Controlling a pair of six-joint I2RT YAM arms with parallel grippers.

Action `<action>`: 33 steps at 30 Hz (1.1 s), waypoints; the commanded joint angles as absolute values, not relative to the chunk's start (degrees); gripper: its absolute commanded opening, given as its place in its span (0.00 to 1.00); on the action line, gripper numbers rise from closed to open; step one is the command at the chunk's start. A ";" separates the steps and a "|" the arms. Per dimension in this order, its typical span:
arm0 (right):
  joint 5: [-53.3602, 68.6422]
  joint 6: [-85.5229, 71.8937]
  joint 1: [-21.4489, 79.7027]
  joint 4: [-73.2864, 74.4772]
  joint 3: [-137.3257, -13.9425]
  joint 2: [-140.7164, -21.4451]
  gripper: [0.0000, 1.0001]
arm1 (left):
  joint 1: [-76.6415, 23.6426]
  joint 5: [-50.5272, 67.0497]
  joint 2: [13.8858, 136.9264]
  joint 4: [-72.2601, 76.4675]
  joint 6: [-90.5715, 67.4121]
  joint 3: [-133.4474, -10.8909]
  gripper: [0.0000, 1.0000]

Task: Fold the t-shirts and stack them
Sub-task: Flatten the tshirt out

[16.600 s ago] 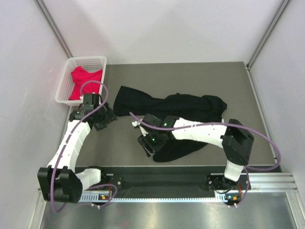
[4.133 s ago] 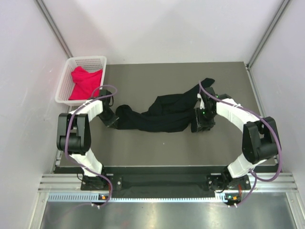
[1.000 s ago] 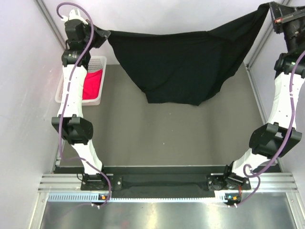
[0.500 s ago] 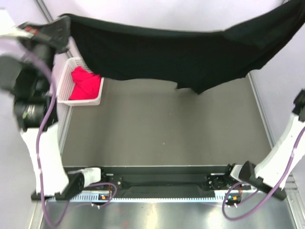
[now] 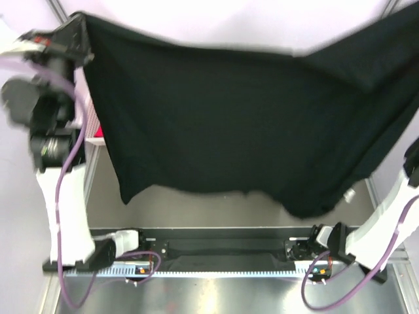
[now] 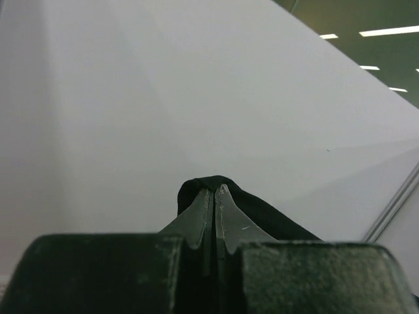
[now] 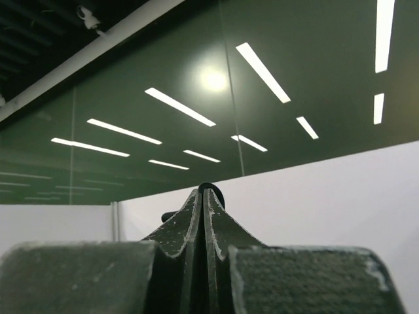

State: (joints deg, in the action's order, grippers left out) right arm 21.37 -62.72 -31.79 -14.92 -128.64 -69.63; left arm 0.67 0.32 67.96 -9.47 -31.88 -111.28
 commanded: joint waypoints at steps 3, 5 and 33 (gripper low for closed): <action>18.37 -62.05 -32.52 -19.24 -128.32 -79.44 0.00 | 1.05 1.74 80.56 1.47 -34.89 -113.97 0.00; 18.46 -61.79 -32.52 -21.08 -128.23 -81.12 0.00 | 1.05 2.46 83.22 3.24 -36.21 -116.09 0.00; 20.30 -53.18 -24.52 -12.14 -128.15 -74.73 0.00 | 0.44 4.39 76.76 2.46 -37.44 -114.79 0.00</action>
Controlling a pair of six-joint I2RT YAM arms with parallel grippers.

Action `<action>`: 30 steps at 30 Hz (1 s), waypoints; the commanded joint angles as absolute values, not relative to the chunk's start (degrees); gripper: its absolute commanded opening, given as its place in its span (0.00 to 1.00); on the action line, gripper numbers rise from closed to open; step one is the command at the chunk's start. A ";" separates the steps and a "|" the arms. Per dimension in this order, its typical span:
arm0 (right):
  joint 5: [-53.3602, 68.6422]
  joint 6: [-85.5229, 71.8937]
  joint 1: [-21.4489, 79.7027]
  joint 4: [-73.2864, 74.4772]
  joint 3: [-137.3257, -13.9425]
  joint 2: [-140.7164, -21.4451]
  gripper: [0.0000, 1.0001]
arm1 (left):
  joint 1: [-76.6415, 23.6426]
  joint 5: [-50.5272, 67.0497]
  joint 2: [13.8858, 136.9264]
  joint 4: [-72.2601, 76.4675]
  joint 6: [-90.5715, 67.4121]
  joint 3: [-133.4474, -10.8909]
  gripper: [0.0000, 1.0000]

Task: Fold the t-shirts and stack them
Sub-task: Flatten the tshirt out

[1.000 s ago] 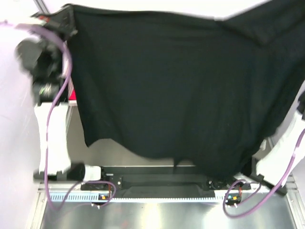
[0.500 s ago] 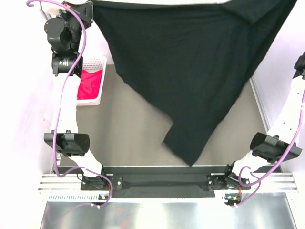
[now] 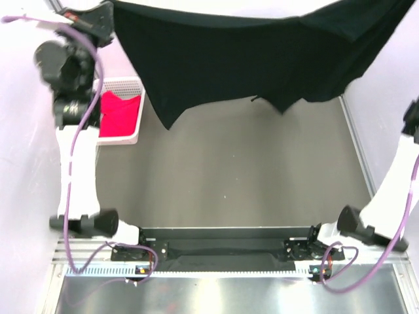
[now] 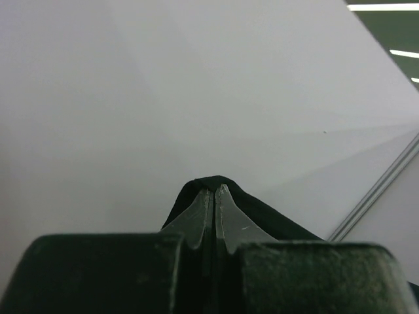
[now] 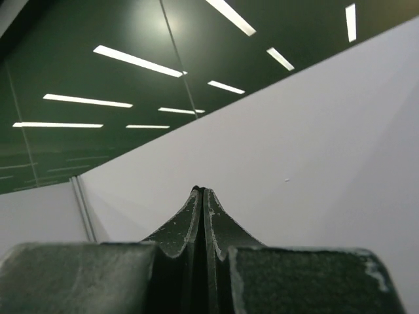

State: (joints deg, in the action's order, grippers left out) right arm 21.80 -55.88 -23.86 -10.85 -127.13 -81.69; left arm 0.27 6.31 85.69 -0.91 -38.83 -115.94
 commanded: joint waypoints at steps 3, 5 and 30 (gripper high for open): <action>20.04 -51.25 -24.61 -10.03 -128.76 -70.51 0.00 | 0.44 3.17 70.61 1.15 -35.95 -111.72 0.00; 20.13 -50.98 -24.61 -8.53 -129.11 -68.65 0.00 | 0.44 2.03 67.60 0.27 -34.81 -109.70 0.00; 22.23 -48.69 -23.29 -10.89 -107.79 -65.39 0.00 | 0.44 4.83 68.72 -1.15 -36.55 -99.59 0.00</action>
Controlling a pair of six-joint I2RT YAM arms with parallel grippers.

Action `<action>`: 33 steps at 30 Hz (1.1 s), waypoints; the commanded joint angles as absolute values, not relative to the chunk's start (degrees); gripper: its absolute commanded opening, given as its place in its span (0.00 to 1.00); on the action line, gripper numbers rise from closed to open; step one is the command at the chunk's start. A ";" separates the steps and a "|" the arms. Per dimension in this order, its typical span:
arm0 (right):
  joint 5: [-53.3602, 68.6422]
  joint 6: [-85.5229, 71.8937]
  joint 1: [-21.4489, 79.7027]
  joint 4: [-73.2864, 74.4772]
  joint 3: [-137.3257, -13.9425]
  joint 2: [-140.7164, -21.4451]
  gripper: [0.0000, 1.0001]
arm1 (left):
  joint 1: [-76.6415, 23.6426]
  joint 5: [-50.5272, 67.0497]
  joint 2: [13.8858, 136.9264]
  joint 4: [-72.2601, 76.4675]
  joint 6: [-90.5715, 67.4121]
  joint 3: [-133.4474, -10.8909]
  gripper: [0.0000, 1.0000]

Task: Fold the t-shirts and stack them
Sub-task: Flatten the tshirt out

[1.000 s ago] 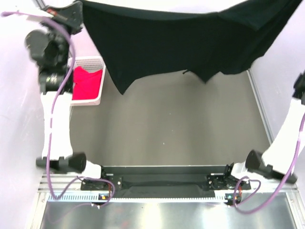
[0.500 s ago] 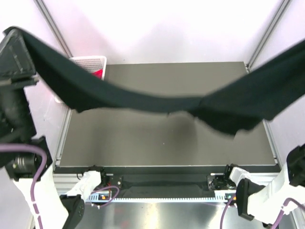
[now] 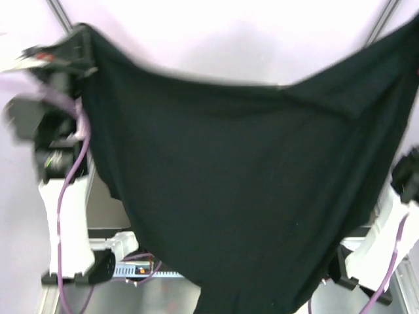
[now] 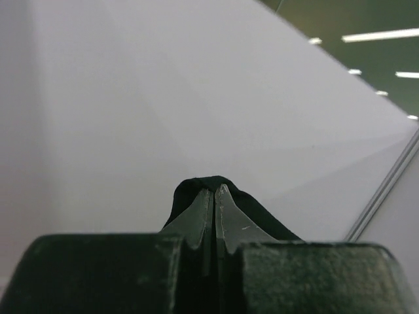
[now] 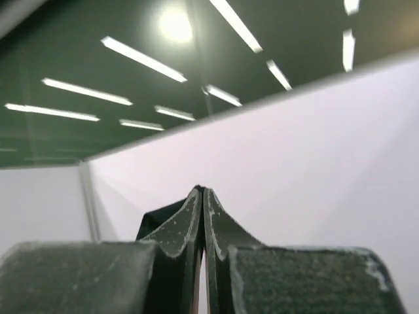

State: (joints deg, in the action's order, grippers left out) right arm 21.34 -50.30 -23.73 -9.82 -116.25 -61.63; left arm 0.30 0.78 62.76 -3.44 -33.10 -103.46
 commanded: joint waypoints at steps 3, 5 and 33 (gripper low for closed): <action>24.34 -48.60 -23.20 -15.45 -95.74 -65.39 0.00 | 0.27 8.61 73.64 3.15 -37.96 -93.88 0.00; 24.35 -46.51 -22.51 -18.36 -87.48 -65.74 0.00 | -0.35 9.76 77.58 4.83 -37.27 -90.27 0.00; 22.67 -39.99 -15.91 -21.28 -103.09 -127.08 0.00 | -4.05 13.97 154.69 2.11 -34.10 -137.02 0.00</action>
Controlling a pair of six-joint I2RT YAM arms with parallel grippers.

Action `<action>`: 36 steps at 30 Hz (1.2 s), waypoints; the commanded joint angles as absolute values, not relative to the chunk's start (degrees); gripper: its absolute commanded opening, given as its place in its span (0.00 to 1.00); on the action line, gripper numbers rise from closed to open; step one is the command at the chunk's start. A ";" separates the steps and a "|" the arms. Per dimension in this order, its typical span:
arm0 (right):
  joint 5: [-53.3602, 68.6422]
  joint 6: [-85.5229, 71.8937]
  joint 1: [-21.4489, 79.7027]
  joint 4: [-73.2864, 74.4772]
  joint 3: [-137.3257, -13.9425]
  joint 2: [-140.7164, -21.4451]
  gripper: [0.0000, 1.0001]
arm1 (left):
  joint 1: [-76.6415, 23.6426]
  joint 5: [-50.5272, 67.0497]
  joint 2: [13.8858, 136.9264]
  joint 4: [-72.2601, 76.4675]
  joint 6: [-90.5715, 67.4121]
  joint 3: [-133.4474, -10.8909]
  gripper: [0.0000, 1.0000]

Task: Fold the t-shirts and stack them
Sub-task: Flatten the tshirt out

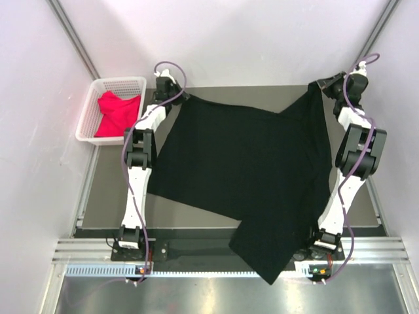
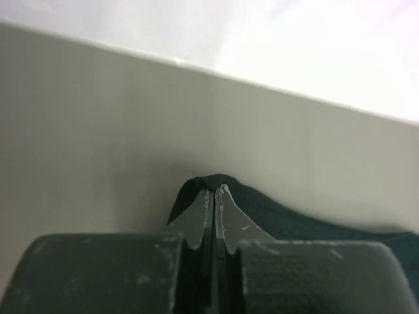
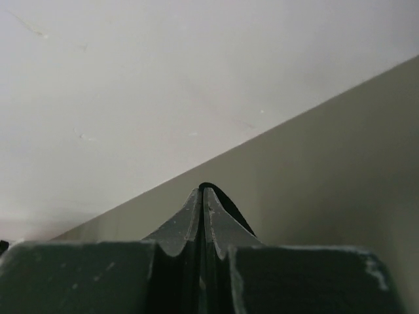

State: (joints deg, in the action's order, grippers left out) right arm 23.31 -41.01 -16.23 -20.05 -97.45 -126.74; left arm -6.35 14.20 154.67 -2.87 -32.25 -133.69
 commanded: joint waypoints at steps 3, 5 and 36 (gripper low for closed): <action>22.59 -39.81 -15.47 -18.99 -106.87 -128.93 0.00 | -3.52 13.45 154.78 2.72 -34.54 -136.93 0.00; 22.85 -40.51 -14.86 -18.55 -109.59 -130.33 0.00 | -2.99 12.75 154.16 2.46 -34.63 -136.67 0.00; 25.84 -49.39 -14.32 23.98 -94.94 -105.83 0.00 | -0.44 12.83 135.44 -17.83 -33.75 -122.96 0.00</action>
State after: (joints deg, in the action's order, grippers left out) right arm 24.01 -47.27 -13.28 18.24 -97.60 -110.41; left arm -1.41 13.82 141.80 -14.13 -35.48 -122.45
